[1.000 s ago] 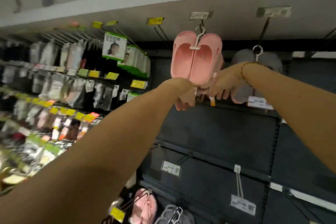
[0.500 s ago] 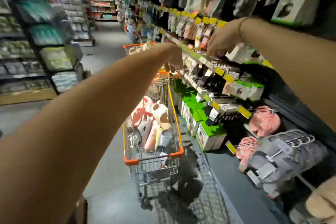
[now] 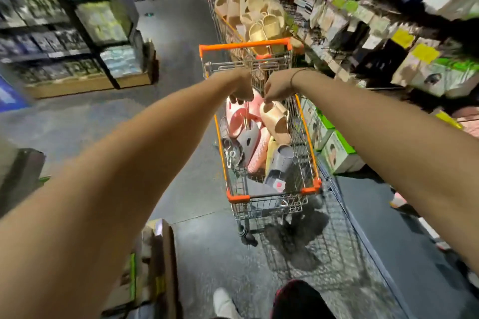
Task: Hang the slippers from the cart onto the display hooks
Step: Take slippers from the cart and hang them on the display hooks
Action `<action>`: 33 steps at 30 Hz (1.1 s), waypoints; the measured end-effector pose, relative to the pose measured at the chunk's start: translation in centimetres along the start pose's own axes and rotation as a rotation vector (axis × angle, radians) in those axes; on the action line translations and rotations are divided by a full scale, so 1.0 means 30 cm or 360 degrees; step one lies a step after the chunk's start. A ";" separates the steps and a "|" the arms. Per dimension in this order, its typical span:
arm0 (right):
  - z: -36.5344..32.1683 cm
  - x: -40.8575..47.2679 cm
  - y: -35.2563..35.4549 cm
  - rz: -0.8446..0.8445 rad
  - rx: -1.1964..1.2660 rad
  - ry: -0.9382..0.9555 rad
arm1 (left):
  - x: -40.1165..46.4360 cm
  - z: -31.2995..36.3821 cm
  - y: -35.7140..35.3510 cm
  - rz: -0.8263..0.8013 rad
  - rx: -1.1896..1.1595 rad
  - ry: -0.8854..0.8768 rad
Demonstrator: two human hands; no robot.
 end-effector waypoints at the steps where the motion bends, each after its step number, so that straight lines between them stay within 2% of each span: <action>1: 0.029 0.041 -0.033 -0.0032 0.0039 -0.0048 | 0.040 -0.003 -0.048 -0.0023 0.0038 -0.0005; 6: 0.188 0.279 -0.182 -0.0155 0.0183 -0.0116 | 0.256 -0.009 -0.300 -0.0120 0.0151 -0.0115; 9: 0.315 0.421 -0.275 -0.0246 0.0188 -0.0201 | 0.414 -0.010 -0.442 -0.0178 0.0091 -0.0143; 13: 0.447 0.629 -0.345 -0.0245 0.0228 -0.0276 | 0.640 -0.061 -0.608 -0.0319 -0.0010 -0.0041; 17: 0.514 0.886 -0.388 -0.0195 0.0407 -0.0219 | 0.865 -0.106 -0.712 -0.0402 -0.0094 0.0047; 22: 0.537 1.174 -0.431 -0.0116 0.0590 -0.0130 | 1.162 -0.178 -0.740 -0.0228 -0.0283 0.0105; 26: 0.548 1.340 -0.447 0.0046 0.0720 -0.0095 | 1.361 -0.257 -0.745 -0.0067 -0.0266 0.0211; 30: 0.487 1.467 -0.419 0.0274 0.0866 0.0136 | 1.503 -0.276 -0.756 0.0040 0.0146 0.0134; 33: 0.479 1.569 -0.453 0.0279 0.0842 0.0156 | 1.568 -0.263 -0.802 0.0128 0.0308 0.0111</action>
Point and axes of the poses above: each hand's wrist, its own x-axis towards the middle knuckle, its own y-axis out of the back of the hand, z = x × y, the point moved 10 cm from there along x, towards the middle knuckle, and after that the axes turned 11 degrees about x, right-handed, at the moved point
